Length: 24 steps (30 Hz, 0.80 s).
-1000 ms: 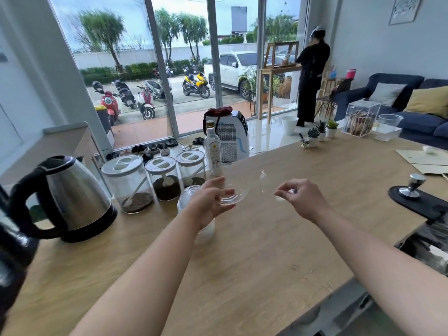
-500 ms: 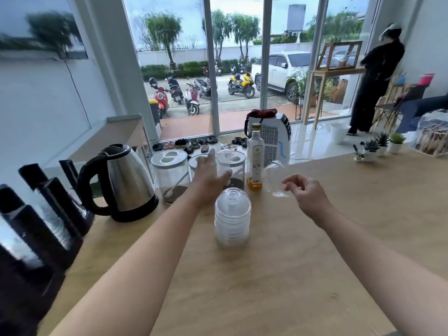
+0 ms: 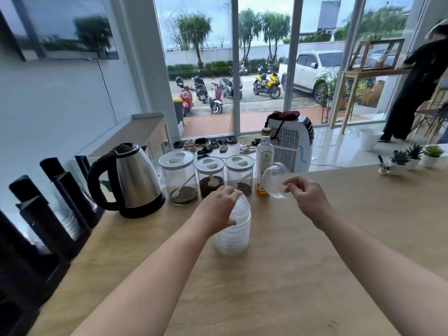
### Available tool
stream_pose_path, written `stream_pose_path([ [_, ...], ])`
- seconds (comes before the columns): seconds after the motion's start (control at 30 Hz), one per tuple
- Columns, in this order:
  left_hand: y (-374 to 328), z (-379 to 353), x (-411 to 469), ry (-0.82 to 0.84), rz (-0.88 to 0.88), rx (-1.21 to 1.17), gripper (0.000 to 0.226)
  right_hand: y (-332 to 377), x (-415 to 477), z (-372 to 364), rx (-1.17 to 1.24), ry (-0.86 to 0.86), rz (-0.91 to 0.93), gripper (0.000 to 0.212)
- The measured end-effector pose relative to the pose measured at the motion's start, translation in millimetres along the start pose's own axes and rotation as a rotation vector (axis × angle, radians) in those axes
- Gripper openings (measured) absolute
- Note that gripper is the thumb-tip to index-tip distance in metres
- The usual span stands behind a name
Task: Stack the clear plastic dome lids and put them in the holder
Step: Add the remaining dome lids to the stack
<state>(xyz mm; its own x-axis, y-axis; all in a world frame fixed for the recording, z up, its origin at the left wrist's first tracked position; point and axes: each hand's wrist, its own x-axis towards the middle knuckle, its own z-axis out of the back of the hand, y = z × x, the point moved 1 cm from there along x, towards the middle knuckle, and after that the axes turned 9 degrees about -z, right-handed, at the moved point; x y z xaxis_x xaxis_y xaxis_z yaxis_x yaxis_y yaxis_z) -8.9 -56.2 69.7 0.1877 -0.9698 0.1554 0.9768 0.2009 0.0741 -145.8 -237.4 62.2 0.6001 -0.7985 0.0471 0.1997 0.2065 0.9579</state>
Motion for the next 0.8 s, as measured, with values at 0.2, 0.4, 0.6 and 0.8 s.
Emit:
stream_pose_path([
  [0.2,0.9,-12.7,-3.1,-0.021,0.098,-0.133,0.079,-1.0,8.3,0.9,0.042,0.051,-0.018,0.018],
  [0.4,0.2,-15.7,-5.6,-0.088,0.130,-0.188,0.083,3.6,11.0,-0.4,0.145,0.071,-0.084,0.019],
  [0.6,11.2,-2.6,-14.3,-0.230,0.236,-0.267,0.101,17.2,16.4,-7.6,0.391,0.142,-0.231,0.023],
  [0.8,12.2,10.0,-20.4,-0.318,0.321,-0.587,0.107,16.9,6.3,-44.5,0.478,0.356,-0.358,0.024],
])
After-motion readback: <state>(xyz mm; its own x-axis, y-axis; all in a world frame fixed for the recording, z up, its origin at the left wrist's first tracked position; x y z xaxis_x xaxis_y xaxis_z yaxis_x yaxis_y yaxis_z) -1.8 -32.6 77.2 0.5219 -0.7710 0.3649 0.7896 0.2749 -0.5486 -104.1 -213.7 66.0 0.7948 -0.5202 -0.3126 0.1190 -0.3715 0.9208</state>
